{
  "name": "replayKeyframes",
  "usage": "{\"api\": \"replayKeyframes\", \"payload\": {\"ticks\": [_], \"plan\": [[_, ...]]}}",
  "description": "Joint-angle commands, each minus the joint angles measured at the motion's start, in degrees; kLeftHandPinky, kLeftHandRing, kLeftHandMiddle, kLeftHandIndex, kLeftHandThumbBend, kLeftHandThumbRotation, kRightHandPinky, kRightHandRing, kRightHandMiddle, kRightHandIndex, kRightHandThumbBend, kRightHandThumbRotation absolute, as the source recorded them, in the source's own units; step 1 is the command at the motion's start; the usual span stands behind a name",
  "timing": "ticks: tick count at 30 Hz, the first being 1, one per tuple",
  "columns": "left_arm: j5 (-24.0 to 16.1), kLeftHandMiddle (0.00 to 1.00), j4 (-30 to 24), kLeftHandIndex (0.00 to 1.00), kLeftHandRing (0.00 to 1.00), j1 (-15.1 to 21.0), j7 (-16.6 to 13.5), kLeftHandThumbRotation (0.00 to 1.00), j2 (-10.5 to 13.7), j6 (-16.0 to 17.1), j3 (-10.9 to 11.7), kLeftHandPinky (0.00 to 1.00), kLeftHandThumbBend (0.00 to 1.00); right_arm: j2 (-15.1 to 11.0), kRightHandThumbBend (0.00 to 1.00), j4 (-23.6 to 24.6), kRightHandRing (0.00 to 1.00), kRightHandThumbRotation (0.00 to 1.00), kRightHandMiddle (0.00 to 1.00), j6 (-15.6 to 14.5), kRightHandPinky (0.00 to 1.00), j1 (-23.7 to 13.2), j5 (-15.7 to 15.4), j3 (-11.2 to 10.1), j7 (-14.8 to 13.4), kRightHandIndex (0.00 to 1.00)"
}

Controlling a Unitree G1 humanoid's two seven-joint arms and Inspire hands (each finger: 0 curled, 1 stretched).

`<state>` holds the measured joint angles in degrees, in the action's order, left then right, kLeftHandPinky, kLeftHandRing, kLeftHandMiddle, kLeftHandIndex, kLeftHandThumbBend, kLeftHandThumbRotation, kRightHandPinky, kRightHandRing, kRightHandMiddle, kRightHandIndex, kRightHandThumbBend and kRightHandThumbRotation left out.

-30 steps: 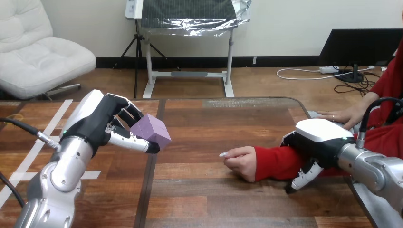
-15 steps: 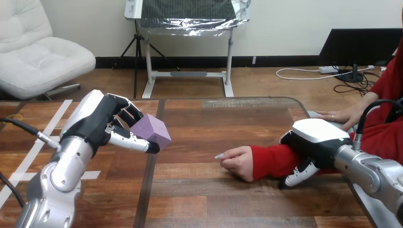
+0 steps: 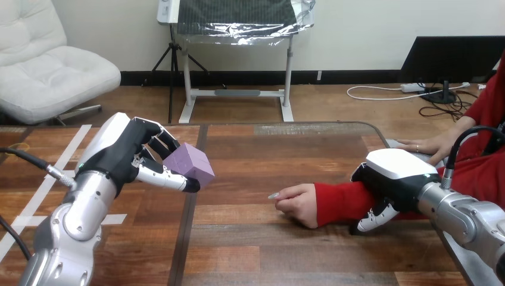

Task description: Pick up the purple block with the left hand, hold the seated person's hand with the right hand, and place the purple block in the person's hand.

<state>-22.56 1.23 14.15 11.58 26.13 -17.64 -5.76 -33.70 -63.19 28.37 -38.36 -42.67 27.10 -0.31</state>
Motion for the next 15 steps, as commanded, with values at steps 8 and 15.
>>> {"api": "replayKeyframes", "payload": {"ticks": [8,15], "plan": [[0.5,0.38,-1.6,0.41,0.31,2.9,-0.6,0.0,0.5,1.8,1.4,0.25,0.81,0.7,0.71,-1.4,0.27,0.25,0.34,1.8,0.23,-3.5,0.6,0.0,-2.3,0.35],[0.2,0.39,-1.7,0.41,0.32,2.9,-0.6,0.0,0.5,1.2,1.3,0.26,0.81,0.5,0.71,-1.4,0.23,0.28,0.3,2.0,0.19,-3.5,1.5,-0.8,-1.7,0.3]]}}
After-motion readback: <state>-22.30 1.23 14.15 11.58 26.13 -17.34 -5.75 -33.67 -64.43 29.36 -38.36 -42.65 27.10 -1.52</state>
